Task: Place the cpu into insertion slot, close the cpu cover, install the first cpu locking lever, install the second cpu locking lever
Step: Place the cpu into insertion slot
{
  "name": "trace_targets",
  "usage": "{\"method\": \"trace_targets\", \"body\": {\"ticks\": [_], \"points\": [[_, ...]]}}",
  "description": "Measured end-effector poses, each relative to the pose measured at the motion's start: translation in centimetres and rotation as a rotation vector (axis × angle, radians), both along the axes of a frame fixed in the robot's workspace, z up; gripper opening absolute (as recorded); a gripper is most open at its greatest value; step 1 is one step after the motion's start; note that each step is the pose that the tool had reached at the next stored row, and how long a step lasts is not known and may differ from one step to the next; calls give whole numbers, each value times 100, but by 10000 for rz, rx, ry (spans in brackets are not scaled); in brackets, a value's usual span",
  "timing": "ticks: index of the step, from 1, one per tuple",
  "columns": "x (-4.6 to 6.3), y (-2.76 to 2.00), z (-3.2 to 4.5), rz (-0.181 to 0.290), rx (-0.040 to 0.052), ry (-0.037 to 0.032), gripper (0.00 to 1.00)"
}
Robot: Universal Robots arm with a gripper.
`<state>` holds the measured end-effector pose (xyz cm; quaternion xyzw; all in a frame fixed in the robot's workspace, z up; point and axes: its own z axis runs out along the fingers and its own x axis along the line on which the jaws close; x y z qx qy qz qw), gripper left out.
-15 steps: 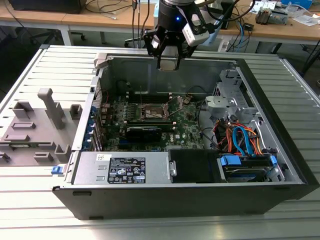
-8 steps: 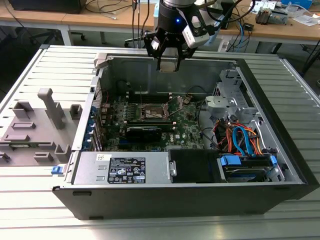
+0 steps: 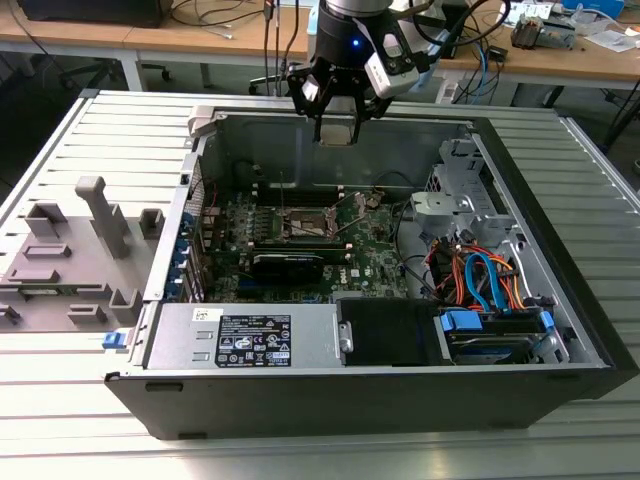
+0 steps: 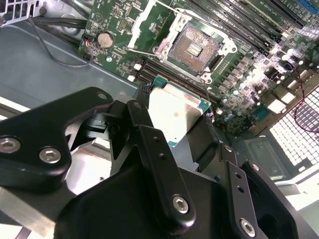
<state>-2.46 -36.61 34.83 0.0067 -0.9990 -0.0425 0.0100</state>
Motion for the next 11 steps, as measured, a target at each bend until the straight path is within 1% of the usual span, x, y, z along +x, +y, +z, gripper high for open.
{"method": "trace_targets", "body": {"ticks": [11], "points": [[0, -18, -13, 1, 0, 0, 55]]}}
